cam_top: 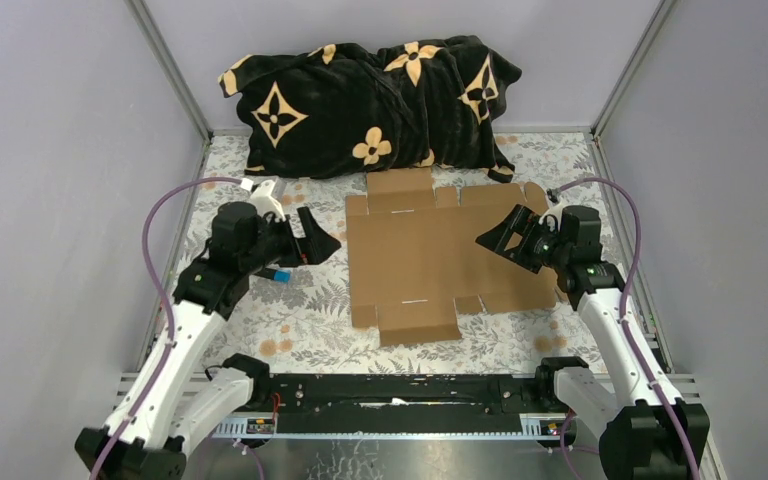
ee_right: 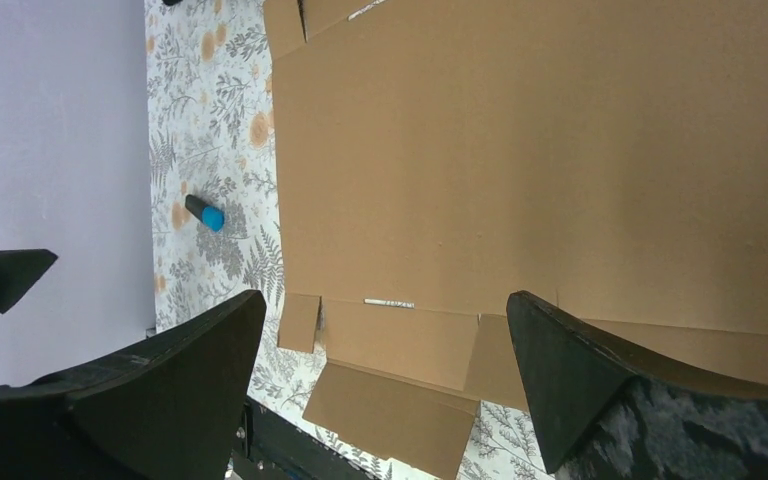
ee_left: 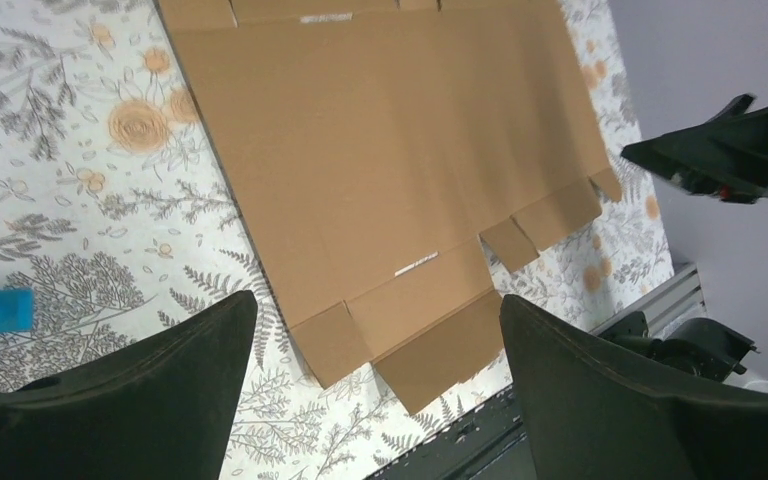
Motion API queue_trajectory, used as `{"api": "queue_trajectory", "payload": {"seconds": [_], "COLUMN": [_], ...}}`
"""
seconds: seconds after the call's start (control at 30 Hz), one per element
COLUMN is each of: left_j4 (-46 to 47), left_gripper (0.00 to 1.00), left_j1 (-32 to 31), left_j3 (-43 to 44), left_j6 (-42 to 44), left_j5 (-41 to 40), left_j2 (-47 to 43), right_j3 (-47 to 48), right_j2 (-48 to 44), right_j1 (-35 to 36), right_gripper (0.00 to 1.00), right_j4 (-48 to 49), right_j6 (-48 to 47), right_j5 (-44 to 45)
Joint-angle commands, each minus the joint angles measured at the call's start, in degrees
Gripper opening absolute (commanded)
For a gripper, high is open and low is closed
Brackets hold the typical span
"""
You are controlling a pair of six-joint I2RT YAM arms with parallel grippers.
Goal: Fold the paper box
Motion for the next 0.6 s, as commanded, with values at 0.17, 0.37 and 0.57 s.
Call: {"api": "queue_trajectory", "payload": {"seconds": [0.17, 0.37, 0.57], "left_j4": [5.8, 5.94, 5.63], "left_gripper": [0.99, 0.99, 0.99], "left_j1": [0.22, 0.15, 0.13], "left_j3": [-2.23, -2.89, -3.99], "left_j6": [0.68, -0.92, 0.3], "left_j5": [2.49, 2.76, 2.87], "left_j2": [1.84, 2.74, 2.18], "right_j3": [2.73, 2.69, 2.15], "right_j2": [-2.67, -2.03, -0.67], "right_j1": [0.13, 0.09, 0.08], "right_gripper": [1.0, 1.0, 1.0], "right_j4": [-1.88, -2.14, -3.84], "right_j6": [-1.66, 1.06, 2.8], "right_j5": [3.44, 5.44, 7.02]}}
